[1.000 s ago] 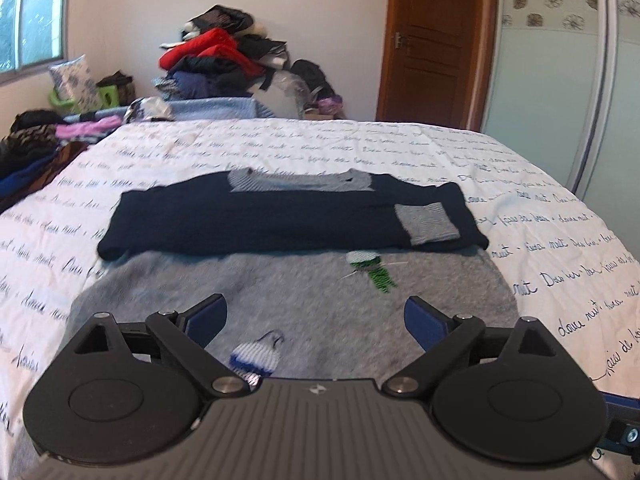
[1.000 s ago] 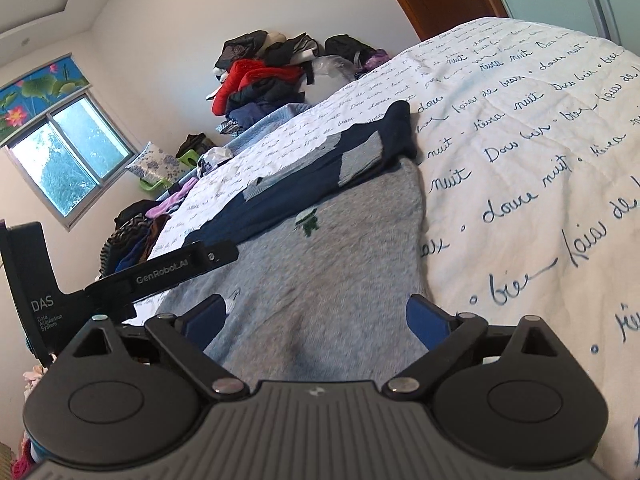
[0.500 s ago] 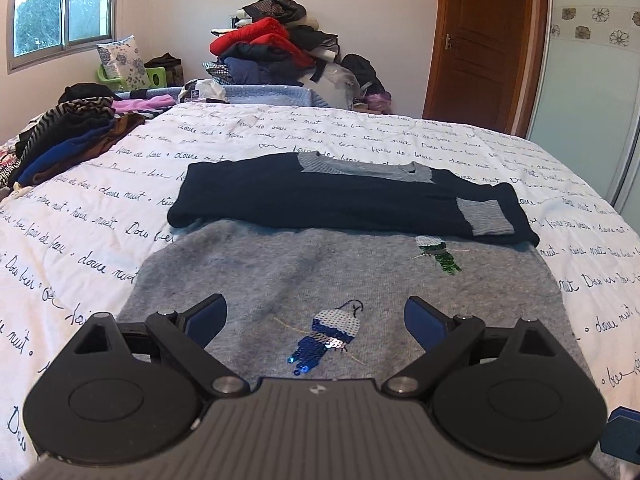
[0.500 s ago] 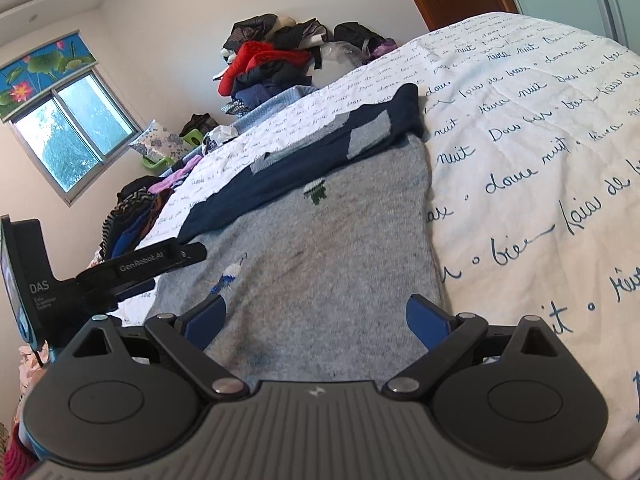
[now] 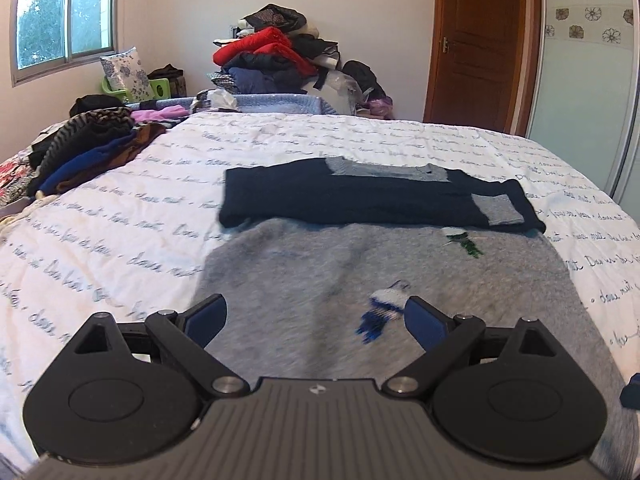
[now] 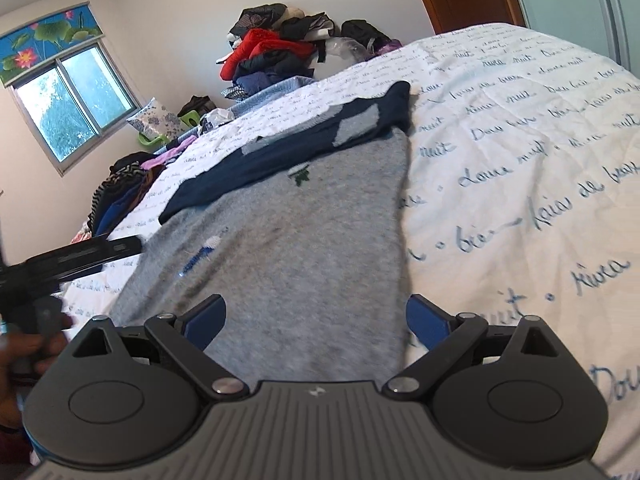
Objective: Fold small clothes
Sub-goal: 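Grasp the sweater hem with both tools and lift it toward the collar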
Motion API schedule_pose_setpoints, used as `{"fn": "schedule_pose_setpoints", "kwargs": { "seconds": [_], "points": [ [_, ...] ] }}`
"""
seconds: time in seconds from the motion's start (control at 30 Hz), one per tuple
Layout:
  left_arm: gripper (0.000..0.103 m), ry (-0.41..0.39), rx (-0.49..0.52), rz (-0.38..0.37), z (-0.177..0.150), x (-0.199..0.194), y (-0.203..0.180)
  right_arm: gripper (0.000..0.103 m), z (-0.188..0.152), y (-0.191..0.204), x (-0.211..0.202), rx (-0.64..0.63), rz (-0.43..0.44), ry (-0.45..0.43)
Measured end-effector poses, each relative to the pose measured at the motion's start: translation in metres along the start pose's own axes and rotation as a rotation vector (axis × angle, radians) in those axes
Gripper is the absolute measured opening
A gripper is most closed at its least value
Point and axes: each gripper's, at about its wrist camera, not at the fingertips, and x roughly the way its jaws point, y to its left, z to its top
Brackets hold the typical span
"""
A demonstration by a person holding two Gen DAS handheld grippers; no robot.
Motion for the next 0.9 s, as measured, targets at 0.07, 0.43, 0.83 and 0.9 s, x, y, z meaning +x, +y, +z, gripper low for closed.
{"fn": "schedule_pose_setpoints", "kwargs": {
  "seconds": [0.07,0.43,0.83,0.9],
  "points": [
    [0.094,-0.01,-0.005,-0.008,-0.004,-0.012,0.02,0.098,-0.003,-0.007,-0.002,0.012,0.01,0.016],
    [0.094,0.046,0.016,-0.134,-0.045,-0.042,0.112,0.098,-0.023,-0.026,-0.023,0.048,0.108,0.056],
    [0.094,0.179,-0.265,-0.565,-0.098,-0.013,0.16,0.098,-0.052,-0.035,-0.026,0.152,0.34,0.152],
    [0.095,0.177,-0.306,-0.583,-0.104,-0.009,0.167,0.098,-0.054,-0.042,-0.021,0.203,0.393,0.142]
  ]
}}
